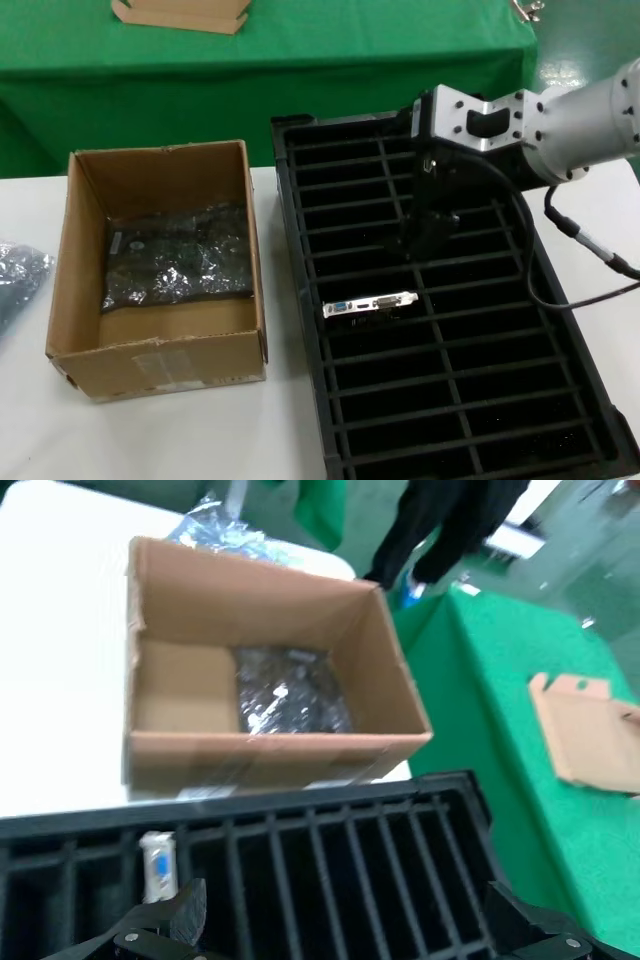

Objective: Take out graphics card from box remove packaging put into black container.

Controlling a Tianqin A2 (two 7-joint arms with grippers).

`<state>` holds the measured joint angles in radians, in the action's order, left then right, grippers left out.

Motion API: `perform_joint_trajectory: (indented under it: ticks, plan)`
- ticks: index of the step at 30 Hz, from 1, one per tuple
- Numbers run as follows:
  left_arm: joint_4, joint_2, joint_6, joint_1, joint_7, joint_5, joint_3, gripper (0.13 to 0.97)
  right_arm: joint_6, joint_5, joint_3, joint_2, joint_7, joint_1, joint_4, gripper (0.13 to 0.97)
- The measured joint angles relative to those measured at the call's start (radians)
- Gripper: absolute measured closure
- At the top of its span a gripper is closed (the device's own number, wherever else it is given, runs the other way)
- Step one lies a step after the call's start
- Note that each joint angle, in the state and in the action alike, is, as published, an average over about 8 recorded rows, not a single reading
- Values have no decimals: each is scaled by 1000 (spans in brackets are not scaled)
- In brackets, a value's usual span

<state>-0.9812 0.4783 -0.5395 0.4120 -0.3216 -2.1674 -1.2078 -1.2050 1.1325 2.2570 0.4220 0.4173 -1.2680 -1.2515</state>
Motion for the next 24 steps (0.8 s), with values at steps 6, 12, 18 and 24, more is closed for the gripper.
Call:
perform_joint_trajectory:
  ticks: [6,12,18,24]
  plan:
    - [-220,-9,85,-53,54,59,-49,531,91,62,-69,-21,-91,33,64,129]
    - [-413,-25,120,-60,56,104,-82,457,199,142,-139,-60,-188,79,119,129]
    - [-509,-30,112,15,49,147,-153,333,298,280,-233,-121,-333,146,179,129]
    - [-520,-30,106,71,52,176,-208,235,356,405,-320,-175,-454,201,219,129]
